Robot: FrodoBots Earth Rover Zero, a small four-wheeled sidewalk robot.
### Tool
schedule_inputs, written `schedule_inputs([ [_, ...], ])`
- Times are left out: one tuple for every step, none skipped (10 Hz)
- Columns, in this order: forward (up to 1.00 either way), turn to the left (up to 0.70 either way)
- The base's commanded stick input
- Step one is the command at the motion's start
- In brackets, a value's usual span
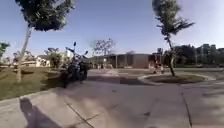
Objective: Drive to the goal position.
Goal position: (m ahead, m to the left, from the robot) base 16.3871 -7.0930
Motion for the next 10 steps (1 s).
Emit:
schedule_inputs([
  [0.33,0.0],
  [0.33,0.0],
  [0.34,0.0],
  [0.35,0.0],
  [0.36,0.0],
  [0.36,0.0],
  [0.36,-0.12],
  [0.36,-0.3],
  [0.36,-0.31],
  [0.36,-0.3],
])
